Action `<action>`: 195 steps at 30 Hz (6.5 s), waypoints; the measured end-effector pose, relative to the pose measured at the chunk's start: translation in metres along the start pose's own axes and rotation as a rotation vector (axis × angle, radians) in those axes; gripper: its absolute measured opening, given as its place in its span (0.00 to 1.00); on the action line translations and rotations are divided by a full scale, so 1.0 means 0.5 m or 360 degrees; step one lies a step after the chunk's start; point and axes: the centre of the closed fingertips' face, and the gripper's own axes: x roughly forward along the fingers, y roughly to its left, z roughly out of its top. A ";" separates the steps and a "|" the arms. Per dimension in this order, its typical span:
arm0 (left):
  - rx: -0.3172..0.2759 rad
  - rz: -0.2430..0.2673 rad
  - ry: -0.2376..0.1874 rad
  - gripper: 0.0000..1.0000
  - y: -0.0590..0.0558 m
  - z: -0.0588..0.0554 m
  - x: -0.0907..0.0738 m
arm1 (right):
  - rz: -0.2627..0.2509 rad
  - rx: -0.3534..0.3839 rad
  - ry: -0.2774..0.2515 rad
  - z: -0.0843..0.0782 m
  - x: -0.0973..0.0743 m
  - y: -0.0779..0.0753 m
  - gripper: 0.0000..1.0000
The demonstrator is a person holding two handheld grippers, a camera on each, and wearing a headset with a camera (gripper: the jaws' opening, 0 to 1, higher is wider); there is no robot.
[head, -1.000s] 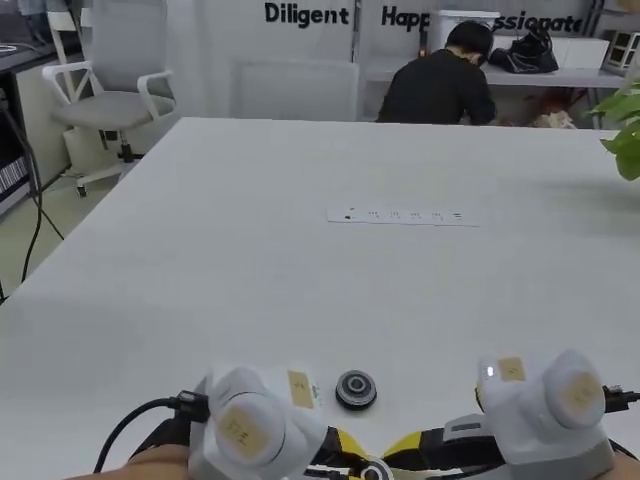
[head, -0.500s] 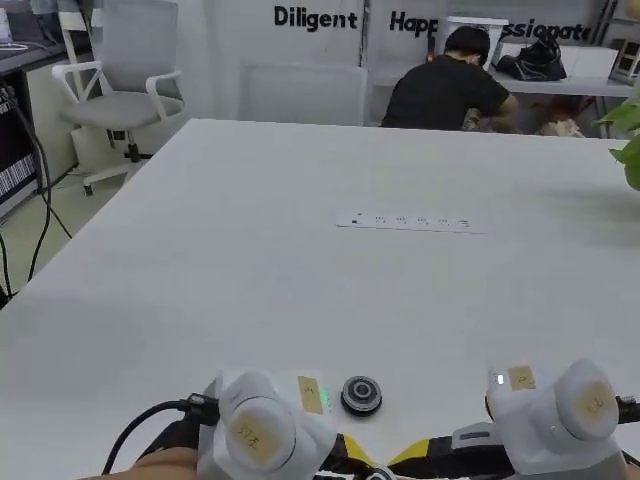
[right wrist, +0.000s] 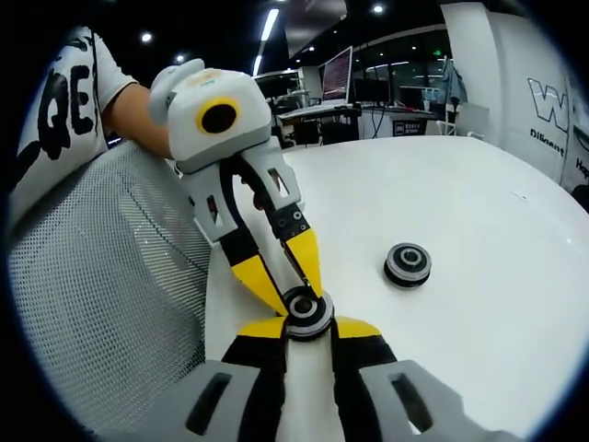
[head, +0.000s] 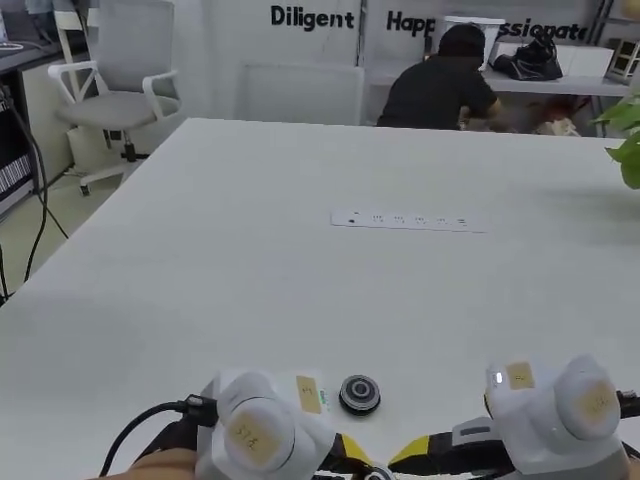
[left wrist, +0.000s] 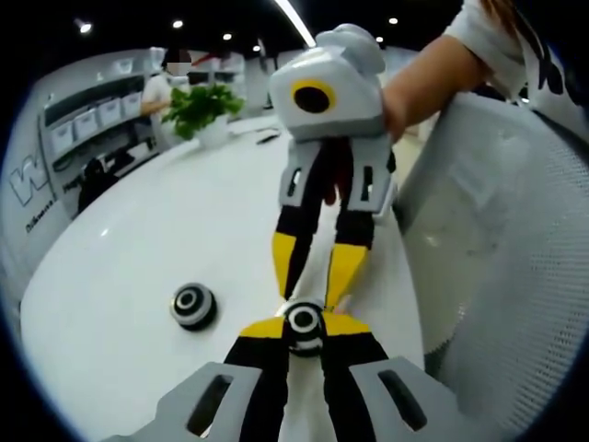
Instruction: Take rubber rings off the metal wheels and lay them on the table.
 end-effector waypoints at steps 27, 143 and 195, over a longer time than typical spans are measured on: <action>0.0006 0.0007 -0.0011 0.13 -0.001 0.000 -0.001 | -0.0057 -0.0053 0.0041 -0.032 0.004 -0.013 0.35; 0.0022 0.0045 0.0012 0.13 0.003 -0.002 -0.002 | -0.0022 0.0590 -0.0126 -0.020 -0.010 -0.025 0.00; 0.0001 0.0029 0.0007 0.13 0.003 -0.004 -0.005 | 0.0019 0.0526 -0.0179 0.008 -0.006 -0.012 0.00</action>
